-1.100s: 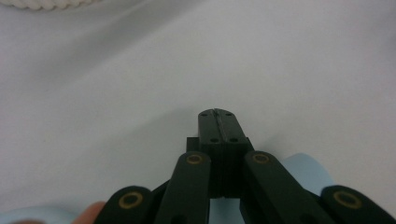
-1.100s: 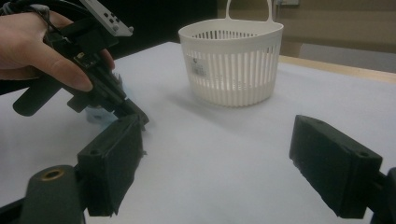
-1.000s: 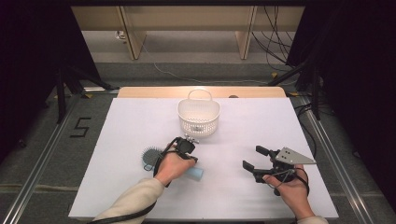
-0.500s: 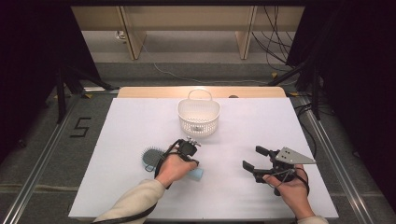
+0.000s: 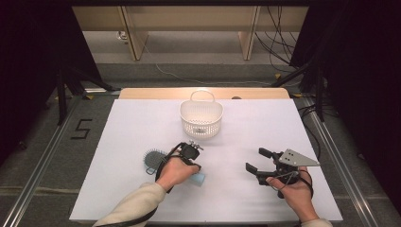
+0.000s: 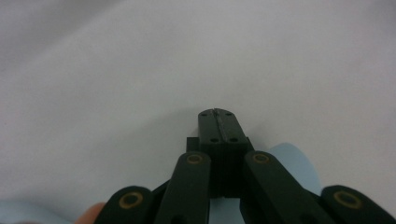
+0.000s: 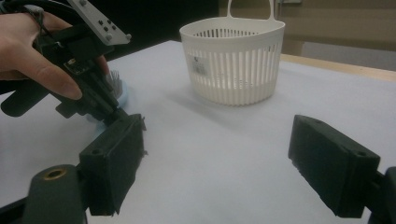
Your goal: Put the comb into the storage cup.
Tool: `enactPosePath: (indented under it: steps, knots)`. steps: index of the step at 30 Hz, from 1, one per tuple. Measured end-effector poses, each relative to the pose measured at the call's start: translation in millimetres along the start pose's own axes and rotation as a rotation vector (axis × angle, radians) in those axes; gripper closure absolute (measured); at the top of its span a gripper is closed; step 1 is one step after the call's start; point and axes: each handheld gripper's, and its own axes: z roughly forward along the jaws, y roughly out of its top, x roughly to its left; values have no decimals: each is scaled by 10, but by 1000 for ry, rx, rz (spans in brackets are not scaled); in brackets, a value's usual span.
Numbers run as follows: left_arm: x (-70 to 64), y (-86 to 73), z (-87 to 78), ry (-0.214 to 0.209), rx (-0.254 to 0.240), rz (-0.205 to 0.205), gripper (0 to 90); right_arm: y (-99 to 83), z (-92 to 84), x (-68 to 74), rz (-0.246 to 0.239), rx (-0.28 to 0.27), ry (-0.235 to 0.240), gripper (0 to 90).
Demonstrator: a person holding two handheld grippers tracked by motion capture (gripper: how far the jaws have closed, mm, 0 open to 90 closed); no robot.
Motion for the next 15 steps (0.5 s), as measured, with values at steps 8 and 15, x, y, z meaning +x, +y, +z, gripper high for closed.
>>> enactPosePath:
  steps: [8, 15]
  knots:
    - [-56, -94, -61, -12, 54, 22, 899, 0, 2, 1, -3, 2, 0, 202]
    - [-87, -286, -158, -36, 85, 42, 899, 6, -5, 12, -3, 0, -2, 206]
